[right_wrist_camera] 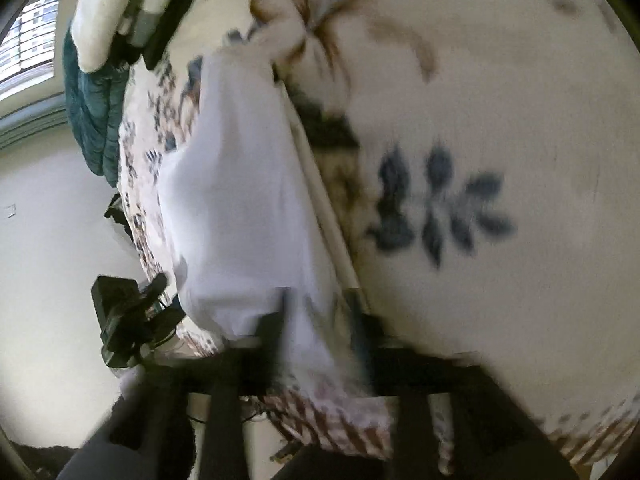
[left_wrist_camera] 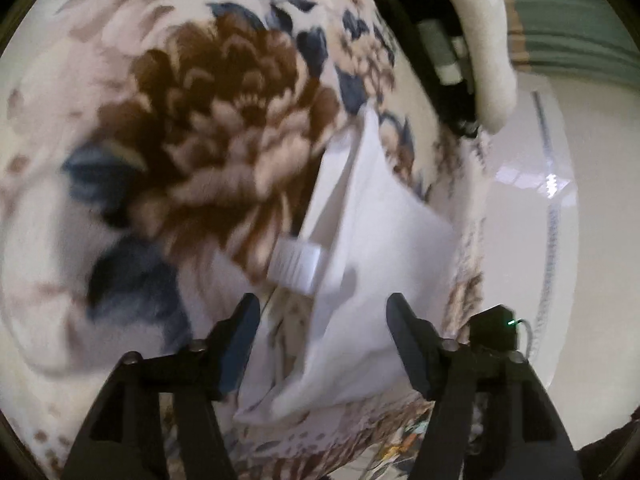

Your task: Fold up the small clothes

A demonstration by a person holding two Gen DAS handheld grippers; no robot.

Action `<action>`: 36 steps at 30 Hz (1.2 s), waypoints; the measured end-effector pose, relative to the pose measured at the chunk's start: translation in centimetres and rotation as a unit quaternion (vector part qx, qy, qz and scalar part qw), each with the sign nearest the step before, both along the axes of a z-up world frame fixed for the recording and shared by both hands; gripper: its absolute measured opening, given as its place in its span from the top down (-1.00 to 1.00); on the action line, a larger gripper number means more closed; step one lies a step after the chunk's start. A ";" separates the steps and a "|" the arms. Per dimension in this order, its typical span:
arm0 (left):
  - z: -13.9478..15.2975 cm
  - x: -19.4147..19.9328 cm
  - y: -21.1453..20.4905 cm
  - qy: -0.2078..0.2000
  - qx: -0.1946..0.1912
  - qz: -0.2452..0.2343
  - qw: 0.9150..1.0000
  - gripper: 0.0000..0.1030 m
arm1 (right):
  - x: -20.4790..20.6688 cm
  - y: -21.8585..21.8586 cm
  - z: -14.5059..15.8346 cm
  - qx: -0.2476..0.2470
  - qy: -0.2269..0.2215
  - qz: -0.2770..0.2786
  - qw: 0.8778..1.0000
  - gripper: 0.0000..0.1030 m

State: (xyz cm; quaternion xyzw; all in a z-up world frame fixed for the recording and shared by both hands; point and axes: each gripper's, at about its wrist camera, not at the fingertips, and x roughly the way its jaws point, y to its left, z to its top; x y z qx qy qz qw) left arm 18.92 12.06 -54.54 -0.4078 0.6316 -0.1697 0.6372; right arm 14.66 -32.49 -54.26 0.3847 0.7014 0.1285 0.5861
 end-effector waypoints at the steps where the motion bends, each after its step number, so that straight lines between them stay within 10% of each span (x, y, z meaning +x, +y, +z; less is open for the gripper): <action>1: -1.0 0.5 -0.2 0.005 -0.015 -0.002 1.000 -0.23 | 0.4 -0.1 -0.9 0.017 0.002 0.001 1.000 -0.44; 8: -3.6 3.0 -4.1 0.000 -0.051 -0.029 0.998 -0.19 | 3.1 1.5 -5.0 0.103 -0.002 0.009 0.995 -0.47; 10: -3.3 3.3 -4.8 -0.010 -0.055 -0.028 0.998 0.28 | 3.5 1.8 -5.0 0.118 -0.012 0.000 0.993 -0.41; 12: -3.2 3.3 -4.9 -0.009 -0.062 -0.023 0.998 0.68 | 3.6 2.4 -4.9 0.115 -0.015 -0.002 0.993 0.27; 15: -2.1 3.1 -4.7 -0.012 -0.052 -0.016 0.998 0.71 | 3.5 3.1 -4.0 0.101 -0.012 -0.007 0.995 0.70; 26: 7.5 7.2 -5.7 -0.061 -0.049 -0.023 0.997 0.72 | 8.4 3.1 7.4 0.068 -0.079 0.008 0.995 0.74; 36: 18.3 25.6 -9.0 -0.171 -0.044 -0.032 0.984 0.71 | 27.3 1.1 18.5 0.027 -0.190 -0.003 0.981 0.74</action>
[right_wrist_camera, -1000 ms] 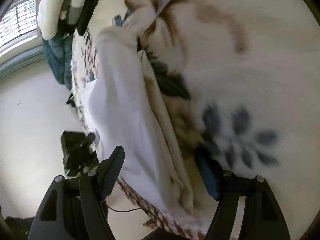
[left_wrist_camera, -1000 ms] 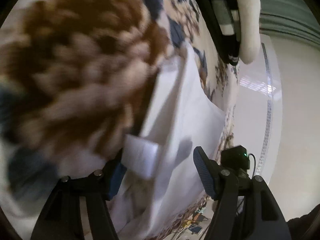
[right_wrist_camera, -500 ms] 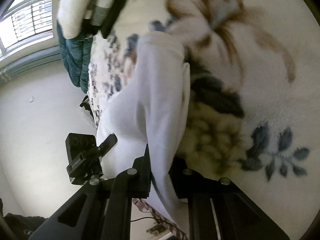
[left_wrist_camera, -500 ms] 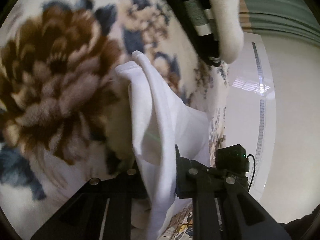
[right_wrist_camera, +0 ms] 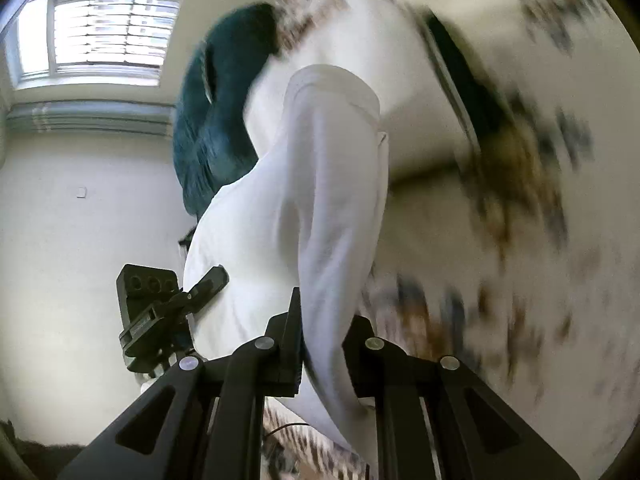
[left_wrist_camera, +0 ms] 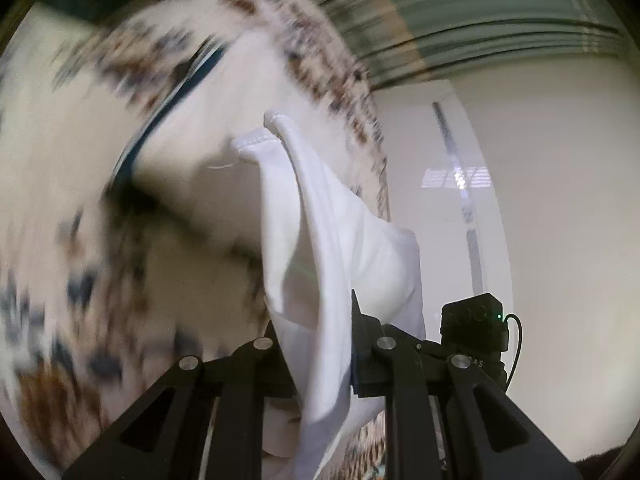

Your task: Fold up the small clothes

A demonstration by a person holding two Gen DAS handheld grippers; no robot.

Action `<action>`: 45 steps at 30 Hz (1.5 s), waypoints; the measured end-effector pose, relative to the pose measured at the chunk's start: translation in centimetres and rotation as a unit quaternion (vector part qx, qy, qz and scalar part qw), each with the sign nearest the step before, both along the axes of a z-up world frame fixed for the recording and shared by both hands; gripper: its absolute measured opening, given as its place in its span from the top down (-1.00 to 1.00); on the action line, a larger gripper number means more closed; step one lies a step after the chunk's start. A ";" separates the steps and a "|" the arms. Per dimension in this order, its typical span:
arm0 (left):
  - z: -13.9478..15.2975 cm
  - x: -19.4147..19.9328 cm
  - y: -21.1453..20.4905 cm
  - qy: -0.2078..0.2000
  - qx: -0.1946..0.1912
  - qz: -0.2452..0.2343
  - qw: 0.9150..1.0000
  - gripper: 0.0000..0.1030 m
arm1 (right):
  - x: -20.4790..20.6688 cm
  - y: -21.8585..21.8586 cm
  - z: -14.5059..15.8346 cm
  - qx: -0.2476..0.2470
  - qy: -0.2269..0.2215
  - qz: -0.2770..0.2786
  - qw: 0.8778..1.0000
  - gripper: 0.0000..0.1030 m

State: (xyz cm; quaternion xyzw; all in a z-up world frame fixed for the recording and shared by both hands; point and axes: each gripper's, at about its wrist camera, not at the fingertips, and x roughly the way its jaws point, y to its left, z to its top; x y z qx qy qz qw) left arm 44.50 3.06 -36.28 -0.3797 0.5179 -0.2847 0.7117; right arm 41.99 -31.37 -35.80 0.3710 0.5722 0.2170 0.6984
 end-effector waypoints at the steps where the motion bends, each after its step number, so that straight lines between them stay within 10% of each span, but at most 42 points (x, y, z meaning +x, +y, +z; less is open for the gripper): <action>1: 0.4 2.6 -0.3 -0.009 0.003 0.000 1.000 0.71 | 2.1 0.0 0.4 -0.003 -0.009 -0.001 1.000 0.74; 9: -2.8 17.5 -0.8 -0.026 0.069 -0.010 0.997 0.68 | 16.2 0.3 -2.6 -0.036 -0.028 -0.002 0.999 0.74; 14: -5.3 18.6 -0.6 -0.005 0.095 -0.014 0.995 0.59 | 18.3 1.6 -5.0 -0.078 -0.012 0.016 0.997 0.74; 18: -3.6 17.6 -0.7 -0.007 0.152 0.002 0.988 0.24 | 18.0 2.9 -4.2 -0.178 -0.002 0.035 0.983 0.25; 25: 0.8 14.1 -2.0 -0.065 0.330 0.069 0.939 -0.96 | 14.6 4.6 -0.1 -0.375 -0.022 -0.011 0.927 -0.90; 30: 2.1 11.5 -4.1 -0.069 0.399 0.051 0.913 -1.00 | 10.2 5.1 3.5 -0.459 -0.044 -0.031 0.887 -1.00; 45: 16.6 -3.1 -6.4 -0.127 0.460 0.073 0.876 -1.00 | -5.3 6.5 23.0 -0.516 -0.137 -0.072 0.842 -1.00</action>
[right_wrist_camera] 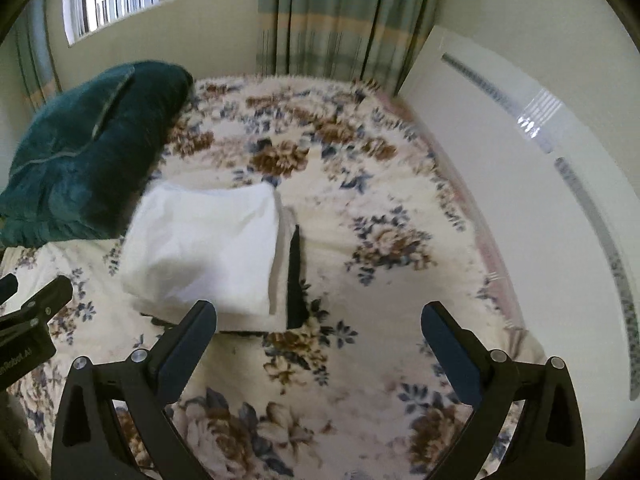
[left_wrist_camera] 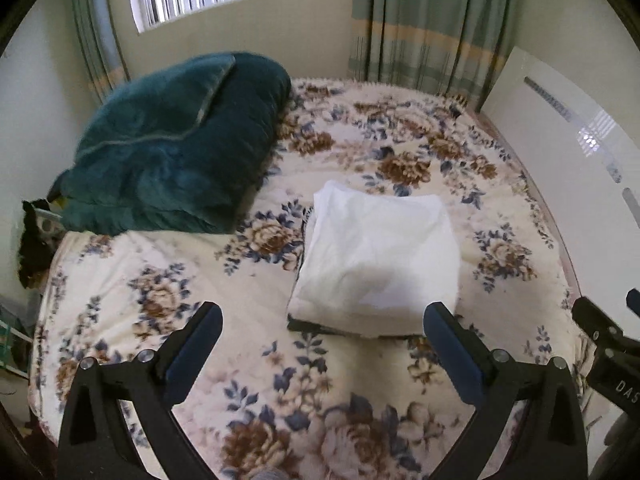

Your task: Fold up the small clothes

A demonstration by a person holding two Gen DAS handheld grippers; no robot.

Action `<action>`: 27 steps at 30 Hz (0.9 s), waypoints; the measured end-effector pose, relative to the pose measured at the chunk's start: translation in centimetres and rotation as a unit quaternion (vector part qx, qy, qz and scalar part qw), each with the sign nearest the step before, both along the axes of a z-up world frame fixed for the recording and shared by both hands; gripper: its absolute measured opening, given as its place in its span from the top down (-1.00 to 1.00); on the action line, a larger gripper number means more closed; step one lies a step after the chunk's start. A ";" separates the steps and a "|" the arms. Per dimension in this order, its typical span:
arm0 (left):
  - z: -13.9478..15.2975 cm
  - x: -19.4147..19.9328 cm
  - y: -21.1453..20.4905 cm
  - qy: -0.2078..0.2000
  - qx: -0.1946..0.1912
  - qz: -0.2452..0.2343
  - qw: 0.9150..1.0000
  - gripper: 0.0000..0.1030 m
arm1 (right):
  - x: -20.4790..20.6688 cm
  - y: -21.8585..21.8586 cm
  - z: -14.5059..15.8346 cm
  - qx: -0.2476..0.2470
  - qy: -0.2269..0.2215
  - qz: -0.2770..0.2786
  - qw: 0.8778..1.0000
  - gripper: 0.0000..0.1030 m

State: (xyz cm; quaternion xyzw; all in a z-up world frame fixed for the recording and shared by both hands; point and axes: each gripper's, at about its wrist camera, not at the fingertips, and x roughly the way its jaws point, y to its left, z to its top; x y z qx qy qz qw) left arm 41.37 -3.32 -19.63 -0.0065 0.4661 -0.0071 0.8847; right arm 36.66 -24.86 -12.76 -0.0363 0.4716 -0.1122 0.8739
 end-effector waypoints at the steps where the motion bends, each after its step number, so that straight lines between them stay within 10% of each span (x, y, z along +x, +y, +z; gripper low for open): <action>1: 1.2 -1.1 0.0 -0.008 0.001 0.000 1.000 -1.00 | -1.2 0.2 1.4 -0.003 -0.006 0.002 1.000 -1.00; 14: 13.2 -13.5 -0.4 -0.071 0.009 -0.003 0.997 -1.00 | -15.9 3.1 16.4 -0.011 -0.087 0.039 0.995 -1.00; 27: 18.7 -21.6 -0.2 -0.115 0.007 0.011 0.993 -1.00 | -26.2 3.3 24.3 -0.003 -0.142 0.047 0.989 -1.00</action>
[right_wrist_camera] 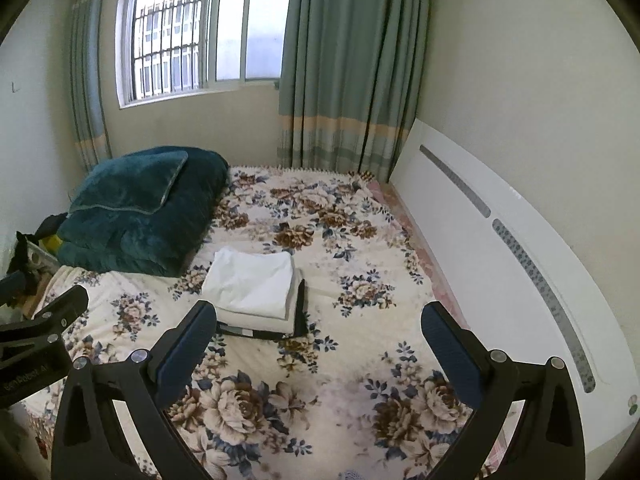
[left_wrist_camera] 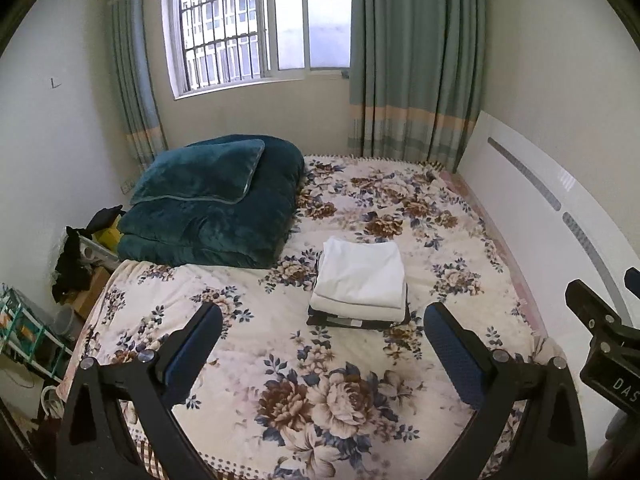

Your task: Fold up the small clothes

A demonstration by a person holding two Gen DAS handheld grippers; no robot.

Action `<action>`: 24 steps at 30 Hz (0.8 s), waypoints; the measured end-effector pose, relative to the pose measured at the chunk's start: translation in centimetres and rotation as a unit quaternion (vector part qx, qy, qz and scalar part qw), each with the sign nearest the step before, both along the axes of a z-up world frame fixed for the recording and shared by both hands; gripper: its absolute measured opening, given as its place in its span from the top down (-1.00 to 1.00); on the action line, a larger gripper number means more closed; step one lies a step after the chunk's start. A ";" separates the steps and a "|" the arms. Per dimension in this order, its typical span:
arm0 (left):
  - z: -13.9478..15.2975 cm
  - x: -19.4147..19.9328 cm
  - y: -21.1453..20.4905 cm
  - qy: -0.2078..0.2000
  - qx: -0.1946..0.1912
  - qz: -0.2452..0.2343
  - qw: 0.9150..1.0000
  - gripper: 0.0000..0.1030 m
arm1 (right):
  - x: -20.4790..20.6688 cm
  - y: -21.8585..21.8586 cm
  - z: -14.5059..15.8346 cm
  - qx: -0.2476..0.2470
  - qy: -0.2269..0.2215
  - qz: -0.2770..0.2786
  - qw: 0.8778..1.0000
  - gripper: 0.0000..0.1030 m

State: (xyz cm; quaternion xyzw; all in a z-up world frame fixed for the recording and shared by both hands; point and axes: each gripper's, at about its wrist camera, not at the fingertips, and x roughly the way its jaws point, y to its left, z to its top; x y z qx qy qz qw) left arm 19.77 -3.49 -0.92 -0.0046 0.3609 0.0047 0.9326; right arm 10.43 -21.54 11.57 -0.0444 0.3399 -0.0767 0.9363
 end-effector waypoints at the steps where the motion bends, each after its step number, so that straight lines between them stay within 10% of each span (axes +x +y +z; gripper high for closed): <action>1: 0.3 -0.4 0.0 -0.003 -0.001 0.000 1.000 -1.00 | -0.5 0.0 0.4 0.001 -0.004 0.001 1.000 -1.00; 24: 2.1 -4.1 -0.2 -0.027 0.003 0.020 0.999 -1.00 | -3.2 -0.2 2.5 0.015 -0.017 0.031 0.999 -1.00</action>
